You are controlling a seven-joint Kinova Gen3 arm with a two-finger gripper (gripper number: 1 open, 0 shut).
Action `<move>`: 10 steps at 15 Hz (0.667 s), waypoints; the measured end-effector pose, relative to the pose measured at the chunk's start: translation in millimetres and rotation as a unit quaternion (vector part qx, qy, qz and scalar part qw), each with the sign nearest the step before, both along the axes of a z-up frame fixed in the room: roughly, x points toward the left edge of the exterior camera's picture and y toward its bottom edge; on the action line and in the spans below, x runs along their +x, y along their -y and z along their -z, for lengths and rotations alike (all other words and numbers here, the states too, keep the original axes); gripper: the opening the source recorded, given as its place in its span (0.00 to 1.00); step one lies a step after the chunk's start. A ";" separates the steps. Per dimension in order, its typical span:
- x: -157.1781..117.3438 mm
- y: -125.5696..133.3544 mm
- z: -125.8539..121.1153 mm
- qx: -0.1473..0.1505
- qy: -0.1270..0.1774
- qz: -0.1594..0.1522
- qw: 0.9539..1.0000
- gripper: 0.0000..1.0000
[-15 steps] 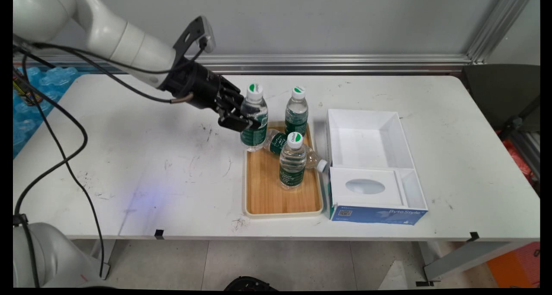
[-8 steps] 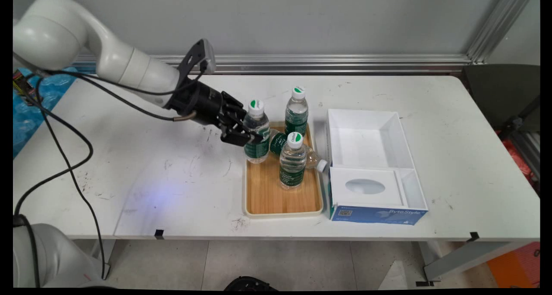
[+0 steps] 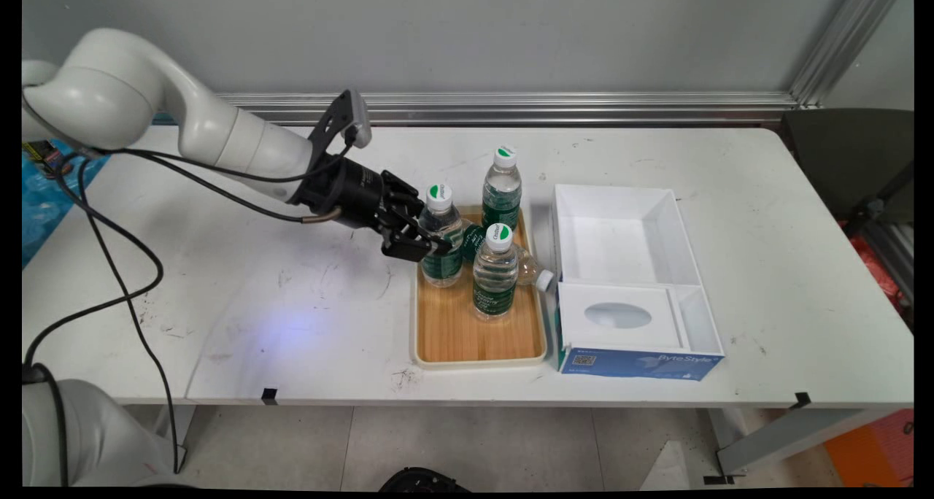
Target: Place the picked object on the tray
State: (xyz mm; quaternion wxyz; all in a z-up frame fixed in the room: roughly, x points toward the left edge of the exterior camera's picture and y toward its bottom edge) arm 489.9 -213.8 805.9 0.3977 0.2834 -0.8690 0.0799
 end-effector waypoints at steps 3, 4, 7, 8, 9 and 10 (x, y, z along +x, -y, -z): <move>-2.2 -1.2 8.7 0.000 -0.006 -0.001 1.000 0.00; -2.6 -1.6 10.8 0.000 -0.007 -0.001 1.000 0.00; -3.4 -2.7 15.0 0.001 -0.009 0.000 1.000 0.00; -3.6 -3.1 16.5 0.001 -0.010 0.000 1.000 0.00; -3.9 -3.5 18.1 0.002 -0.011 0.000 1.000 0.00; -4.1 -4.0 19.3 0.002 -0.012 0.000 1.000 0.00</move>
